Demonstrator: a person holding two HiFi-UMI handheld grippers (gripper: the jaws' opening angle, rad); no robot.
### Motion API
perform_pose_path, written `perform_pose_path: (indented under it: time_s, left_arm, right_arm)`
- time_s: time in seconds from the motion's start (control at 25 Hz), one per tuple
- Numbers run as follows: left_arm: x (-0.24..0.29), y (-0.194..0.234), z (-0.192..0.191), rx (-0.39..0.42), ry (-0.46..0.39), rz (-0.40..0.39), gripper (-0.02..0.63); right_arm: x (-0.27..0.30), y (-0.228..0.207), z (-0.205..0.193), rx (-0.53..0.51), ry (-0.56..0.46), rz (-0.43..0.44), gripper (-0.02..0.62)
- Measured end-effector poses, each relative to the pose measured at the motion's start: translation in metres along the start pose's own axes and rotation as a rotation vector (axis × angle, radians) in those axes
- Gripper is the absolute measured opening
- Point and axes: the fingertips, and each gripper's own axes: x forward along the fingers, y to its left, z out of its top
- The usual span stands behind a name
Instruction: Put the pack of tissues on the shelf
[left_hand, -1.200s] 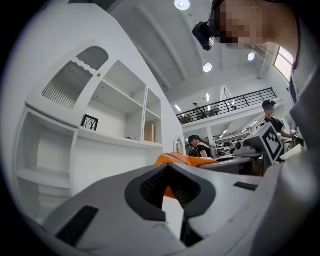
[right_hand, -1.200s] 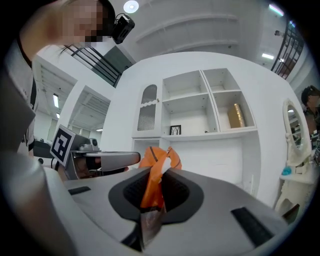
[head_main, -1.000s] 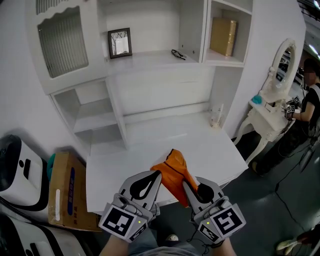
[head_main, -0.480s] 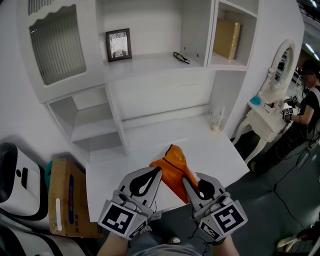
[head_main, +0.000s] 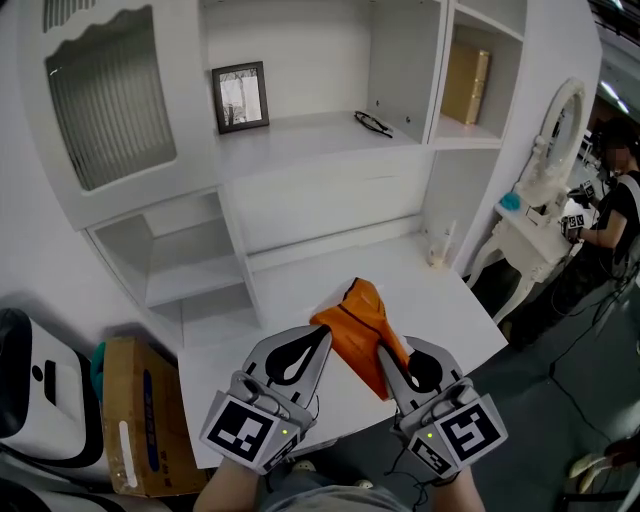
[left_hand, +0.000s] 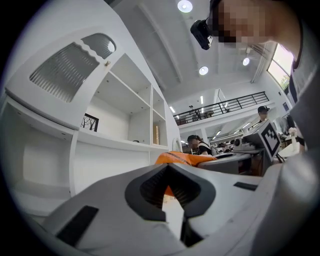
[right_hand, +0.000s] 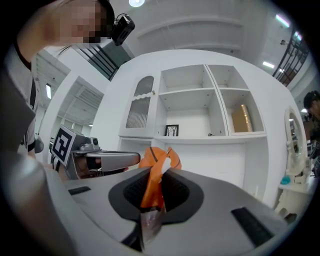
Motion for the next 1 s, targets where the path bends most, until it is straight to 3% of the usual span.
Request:
perform_pose_path:
  time_s: [0.4, 1.0]
  left_arm:
    - [-0.004, 0.034, -0.003, -0.026, 0.056, -0.085, 0.031]
    - [-0.012, 0.07, -0.012, -0.051, 0.028, -0.147, 0.031]
  right_arm:
    - [0.034, 0.006, 0.016, -0.016, -0.011, -0.071, 0.044]
    - [0.063, 0.012, 0.035, -0.067, -0.008, -0.137, 0.044]
